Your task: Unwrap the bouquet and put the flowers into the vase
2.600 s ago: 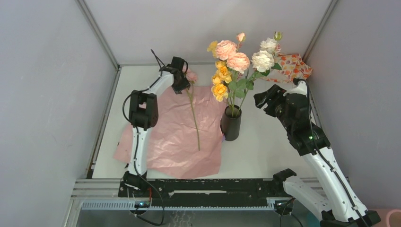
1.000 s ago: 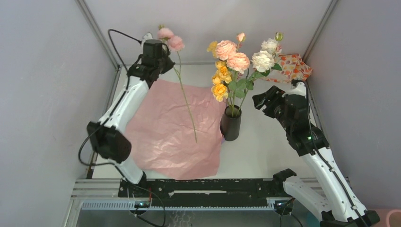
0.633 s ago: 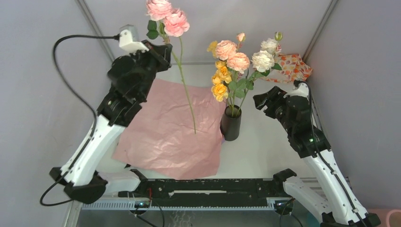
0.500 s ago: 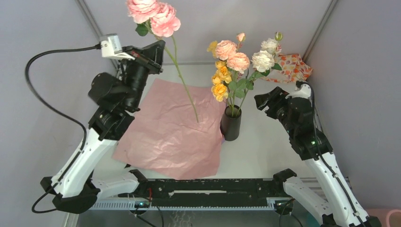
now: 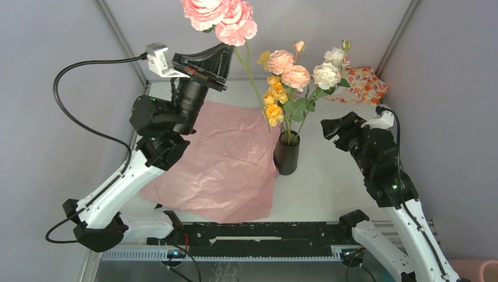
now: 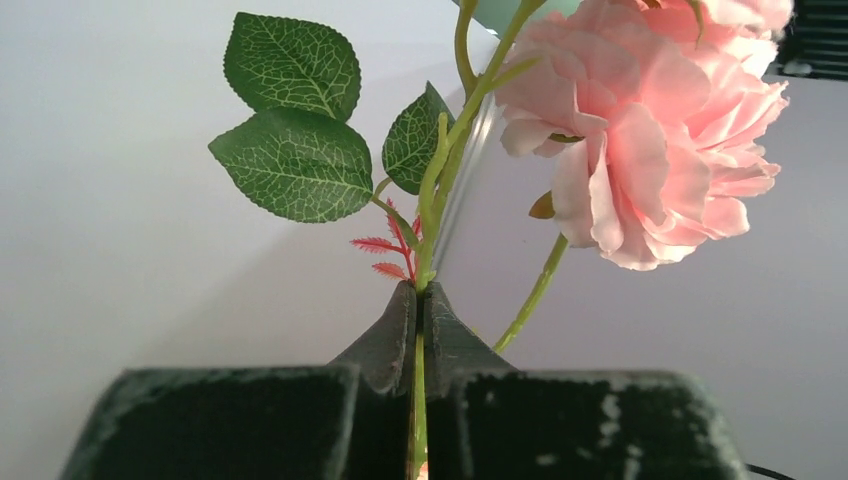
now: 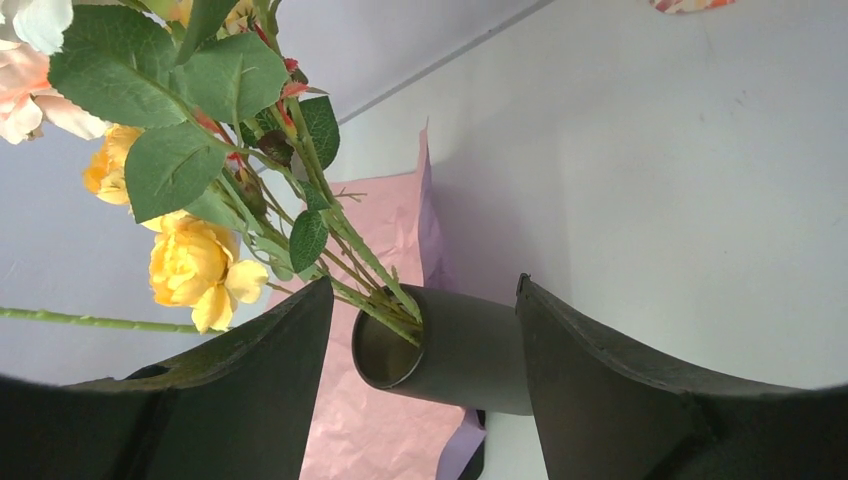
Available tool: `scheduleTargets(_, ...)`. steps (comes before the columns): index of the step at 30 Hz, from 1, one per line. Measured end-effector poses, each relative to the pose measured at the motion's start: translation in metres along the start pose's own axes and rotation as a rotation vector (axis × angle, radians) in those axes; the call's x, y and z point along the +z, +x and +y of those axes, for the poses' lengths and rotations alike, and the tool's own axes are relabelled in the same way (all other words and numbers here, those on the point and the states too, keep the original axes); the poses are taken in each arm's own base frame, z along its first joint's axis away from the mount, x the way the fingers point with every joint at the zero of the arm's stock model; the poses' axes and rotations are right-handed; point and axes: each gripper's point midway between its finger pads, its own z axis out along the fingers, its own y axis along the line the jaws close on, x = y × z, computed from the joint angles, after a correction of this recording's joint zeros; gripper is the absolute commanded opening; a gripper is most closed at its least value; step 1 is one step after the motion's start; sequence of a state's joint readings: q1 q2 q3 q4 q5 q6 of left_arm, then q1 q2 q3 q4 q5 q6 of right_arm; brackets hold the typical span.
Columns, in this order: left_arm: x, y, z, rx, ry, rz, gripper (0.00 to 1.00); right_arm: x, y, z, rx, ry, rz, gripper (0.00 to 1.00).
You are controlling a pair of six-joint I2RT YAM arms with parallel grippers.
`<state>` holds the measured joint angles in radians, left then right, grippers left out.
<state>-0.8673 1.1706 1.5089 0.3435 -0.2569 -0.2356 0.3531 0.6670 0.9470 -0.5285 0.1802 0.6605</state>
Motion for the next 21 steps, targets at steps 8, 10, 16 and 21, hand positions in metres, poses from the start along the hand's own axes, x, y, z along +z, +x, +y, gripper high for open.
scheduleTargets(8, 0.008, 0.032, -0.022, -0.009, 0.07, 0.041, 0.0, 0.0, -0.002, -0.003, 0.0, 0.014, -0.014, 0.77)
scheduleTargets(10, 0.01, 0.036, -0.024, -0.011, 0.081, 0.045, 0.0, 0.0, -0.002, -0.003, 0.0, 0.015, -0.015, 0.77)
scheduleTargets(16, 0.014, 0.043, -0.028, -0.016, 0.101, 0.042, 0.0, -0.001, -0.001, -0.005, 0.0, 0.017, -0.016, 0.77)
scheduleTargets(21, 0.018, 0.052, -0.031, -0.026, 0.117, 0.047, 0.0, -0.001, -0.001, -0.005, -0.001, 0.018, -0.017, 0.77)
